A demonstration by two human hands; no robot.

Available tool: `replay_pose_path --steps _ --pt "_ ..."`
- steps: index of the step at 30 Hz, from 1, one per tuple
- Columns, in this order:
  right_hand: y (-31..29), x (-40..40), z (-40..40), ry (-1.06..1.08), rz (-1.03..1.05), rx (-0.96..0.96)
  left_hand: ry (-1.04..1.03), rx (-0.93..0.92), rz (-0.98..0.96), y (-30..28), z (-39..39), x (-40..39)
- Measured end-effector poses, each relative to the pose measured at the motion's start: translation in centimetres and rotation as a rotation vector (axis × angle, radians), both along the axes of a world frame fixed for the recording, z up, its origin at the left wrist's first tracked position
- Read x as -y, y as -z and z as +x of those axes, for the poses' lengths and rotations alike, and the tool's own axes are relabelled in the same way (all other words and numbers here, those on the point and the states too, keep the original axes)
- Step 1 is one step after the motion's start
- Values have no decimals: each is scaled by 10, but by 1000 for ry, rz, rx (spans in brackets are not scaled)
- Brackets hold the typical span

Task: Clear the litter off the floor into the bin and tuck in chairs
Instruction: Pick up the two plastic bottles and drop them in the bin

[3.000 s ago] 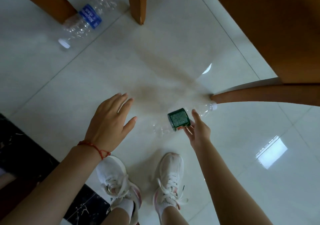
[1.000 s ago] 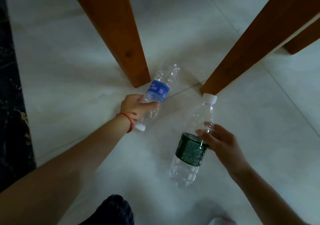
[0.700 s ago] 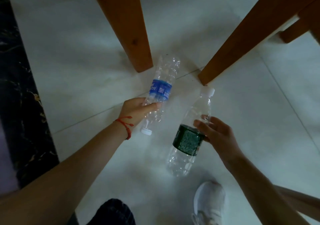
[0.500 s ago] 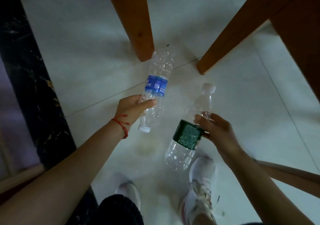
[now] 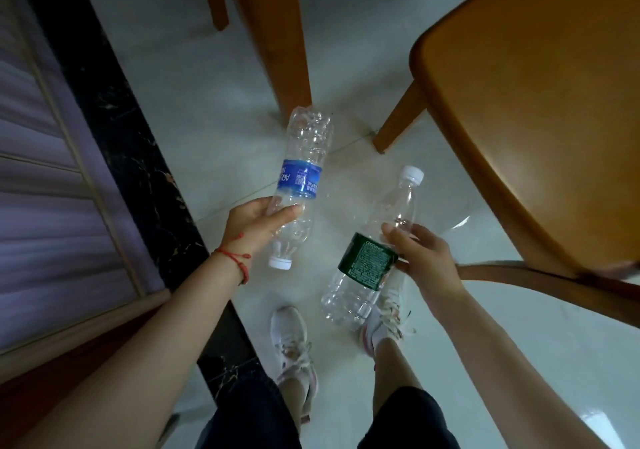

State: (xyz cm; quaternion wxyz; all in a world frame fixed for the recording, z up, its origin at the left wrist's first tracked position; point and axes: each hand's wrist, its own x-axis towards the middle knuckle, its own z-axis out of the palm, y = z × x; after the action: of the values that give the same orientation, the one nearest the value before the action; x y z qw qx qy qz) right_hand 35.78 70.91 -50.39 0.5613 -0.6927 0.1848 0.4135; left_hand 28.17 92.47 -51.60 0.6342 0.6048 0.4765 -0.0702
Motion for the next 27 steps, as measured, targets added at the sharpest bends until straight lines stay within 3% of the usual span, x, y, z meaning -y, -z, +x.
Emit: replay_pose_path --steps 15,27 --pt "-252 0 -65 245 51 24 -65 127 -12 -261 -56 8" --pt "-289 81 -118 521 -33 -40 112 51 56 -318 -73 53"
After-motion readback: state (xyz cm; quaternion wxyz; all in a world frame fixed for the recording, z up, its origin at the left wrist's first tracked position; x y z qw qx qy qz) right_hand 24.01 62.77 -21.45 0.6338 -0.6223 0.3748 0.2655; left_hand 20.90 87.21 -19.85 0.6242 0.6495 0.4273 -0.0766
